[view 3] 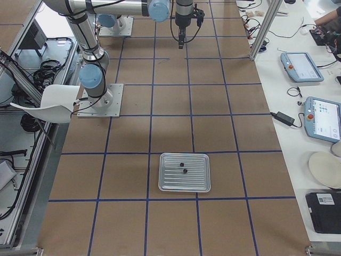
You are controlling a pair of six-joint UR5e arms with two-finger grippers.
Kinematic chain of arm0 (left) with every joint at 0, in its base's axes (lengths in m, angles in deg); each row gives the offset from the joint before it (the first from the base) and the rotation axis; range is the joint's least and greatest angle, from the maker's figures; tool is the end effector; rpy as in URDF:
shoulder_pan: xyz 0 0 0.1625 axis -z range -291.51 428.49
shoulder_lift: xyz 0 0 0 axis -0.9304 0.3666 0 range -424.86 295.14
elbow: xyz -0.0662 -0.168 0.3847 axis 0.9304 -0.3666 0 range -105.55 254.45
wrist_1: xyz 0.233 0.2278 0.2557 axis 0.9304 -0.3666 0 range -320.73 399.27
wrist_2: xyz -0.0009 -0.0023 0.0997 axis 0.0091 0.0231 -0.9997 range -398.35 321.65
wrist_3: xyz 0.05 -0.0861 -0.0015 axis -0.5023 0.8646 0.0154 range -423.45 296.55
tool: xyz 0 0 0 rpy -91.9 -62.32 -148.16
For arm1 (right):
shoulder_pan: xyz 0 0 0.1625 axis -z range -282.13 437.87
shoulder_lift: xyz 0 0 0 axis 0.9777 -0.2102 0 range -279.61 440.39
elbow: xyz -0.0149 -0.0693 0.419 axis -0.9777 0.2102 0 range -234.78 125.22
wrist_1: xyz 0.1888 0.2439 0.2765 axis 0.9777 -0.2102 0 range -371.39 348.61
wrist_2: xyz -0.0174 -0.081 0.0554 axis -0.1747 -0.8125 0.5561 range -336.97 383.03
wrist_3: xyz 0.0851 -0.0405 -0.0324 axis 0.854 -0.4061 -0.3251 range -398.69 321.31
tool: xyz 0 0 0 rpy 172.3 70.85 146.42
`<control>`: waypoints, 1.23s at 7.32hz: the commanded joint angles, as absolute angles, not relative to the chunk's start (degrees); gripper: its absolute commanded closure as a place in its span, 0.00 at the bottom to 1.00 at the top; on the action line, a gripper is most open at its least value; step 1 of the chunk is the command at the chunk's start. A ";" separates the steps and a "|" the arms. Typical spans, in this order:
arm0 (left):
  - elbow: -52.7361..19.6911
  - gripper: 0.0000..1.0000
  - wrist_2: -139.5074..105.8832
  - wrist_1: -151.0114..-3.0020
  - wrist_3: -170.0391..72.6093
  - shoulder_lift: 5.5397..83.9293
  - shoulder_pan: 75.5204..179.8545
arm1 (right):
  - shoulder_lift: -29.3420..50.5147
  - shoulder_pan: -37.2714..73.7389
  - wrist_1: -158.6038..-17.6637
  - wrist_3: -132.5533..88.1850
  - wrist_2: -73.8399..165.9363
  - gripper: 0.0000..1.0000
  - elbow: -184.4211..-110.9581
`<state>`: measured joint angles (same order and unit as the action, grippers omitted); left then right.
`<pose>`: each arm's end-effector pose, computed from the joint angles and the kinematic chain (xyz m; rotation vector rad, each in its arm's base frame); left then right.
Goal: Place bearing gear from tray to pile
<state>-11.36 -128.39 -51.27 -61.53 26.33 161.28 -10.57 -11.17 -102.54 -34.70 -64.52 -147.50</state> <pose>-0.1576 -0.4973 0.5127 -0.0237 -3.1398 0.0675 0.1294 -0.4857 0.4747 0.1341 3.0961 0.0180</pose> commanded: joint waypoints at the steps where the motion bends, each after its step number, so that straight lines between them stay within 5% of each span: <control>1: -11.60 0.00 -128.43 -51.17 -61.60 26.19 161.39 | -10.40 -10.91 -102.71 -34.82 -64.86 0.00 -147.51; 9: -11.60 0.00 -128.43 -51.17 -61.78 25.93 161.22 | -7.08 8.66 -102.87 -60.18 -66.97 0.00 -148.65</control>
<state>-11.60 -128.43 -51.18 -61.77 25.96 161.26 -8.92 4.82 -101.91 -54.26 -66.28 -148.30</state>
